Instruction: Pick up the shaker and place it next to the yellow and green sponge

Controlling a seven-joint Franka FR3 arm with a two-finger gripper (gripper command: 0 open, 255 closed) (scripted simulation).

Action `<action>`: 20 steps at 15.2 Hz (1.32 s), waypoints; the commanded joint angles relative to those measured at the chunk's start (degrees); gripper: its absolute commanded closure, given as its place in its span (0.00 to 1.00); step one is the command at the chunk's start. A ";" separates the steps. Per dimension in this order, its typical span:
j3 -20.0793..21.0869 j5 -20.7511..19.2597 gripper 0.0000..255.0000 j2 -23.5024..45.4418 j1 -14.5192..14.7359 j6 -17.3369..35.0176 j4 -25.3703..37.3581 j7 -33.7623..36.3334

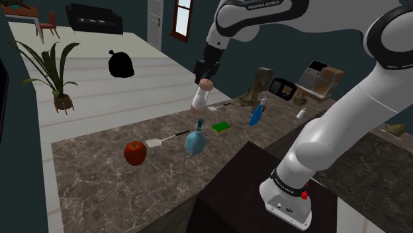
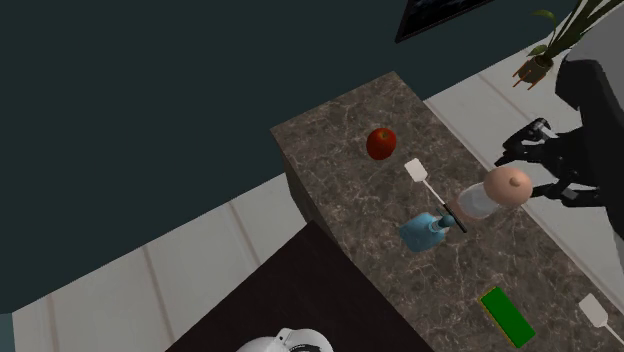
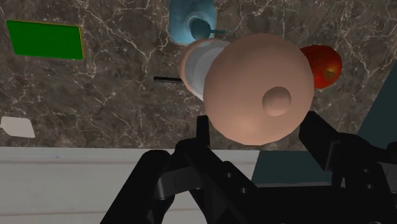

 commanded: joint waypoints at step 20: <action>-13.69 4.47 1.00 26.63 -12.77 -10.57 32.78 -26.17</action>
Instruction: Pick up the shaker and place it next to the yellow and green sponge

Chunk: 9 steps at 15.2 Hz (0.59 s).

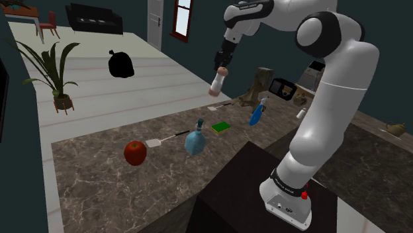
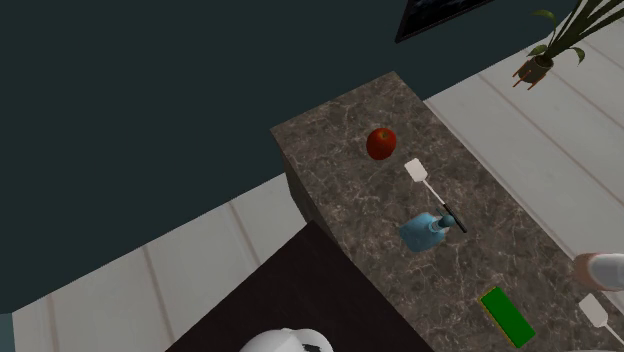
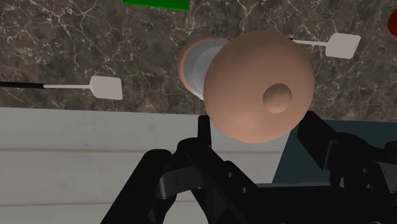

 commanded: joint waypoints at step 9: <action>-0.62 1.84 1.00 5.82 -2.15 2.40 2.65 -3.67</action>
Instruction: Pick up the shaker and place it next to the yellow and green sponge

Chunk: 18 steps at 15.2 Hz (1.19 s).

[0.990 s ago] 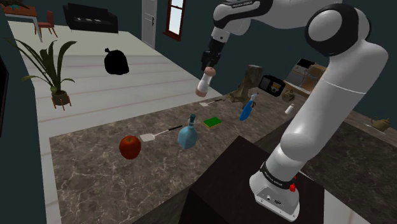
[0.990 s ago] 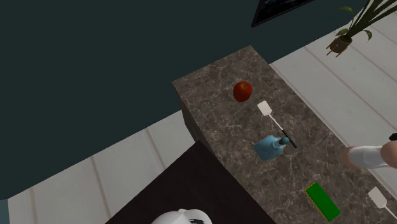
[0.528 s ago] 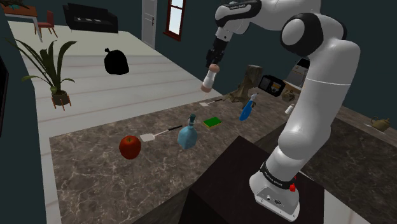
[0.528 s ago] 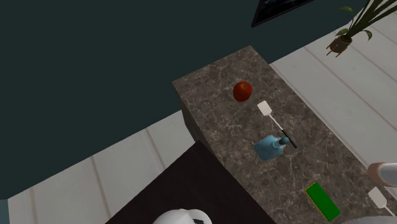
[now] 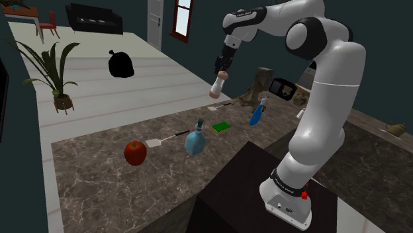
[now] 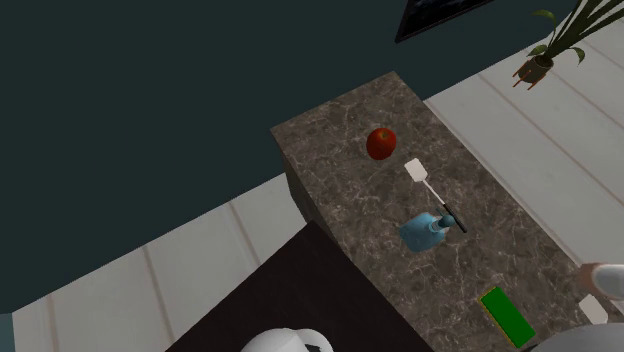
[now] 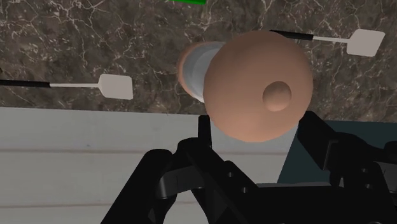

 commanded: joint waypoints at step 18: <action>0.87 2.43 1.00 4.45 -0.03 12.55 -8.45 -2.98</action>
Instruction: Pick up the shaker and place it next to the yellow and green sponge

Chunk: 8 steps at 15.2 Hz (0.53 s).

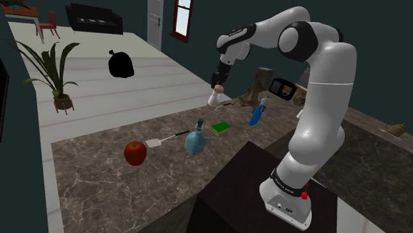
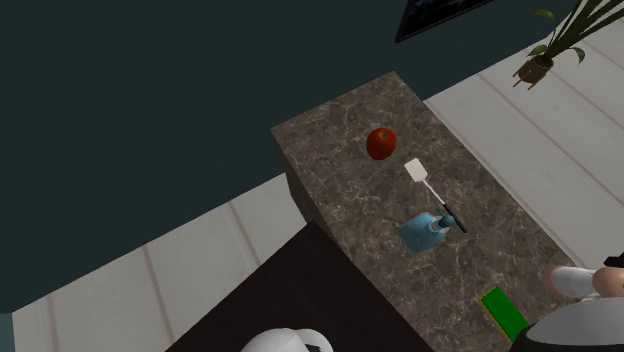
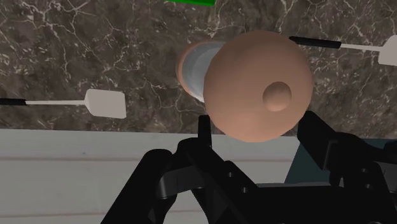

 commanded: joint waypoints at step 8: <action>0.70 1.63 1.00 3.24 -0.26 5.51 -2.44 -1.63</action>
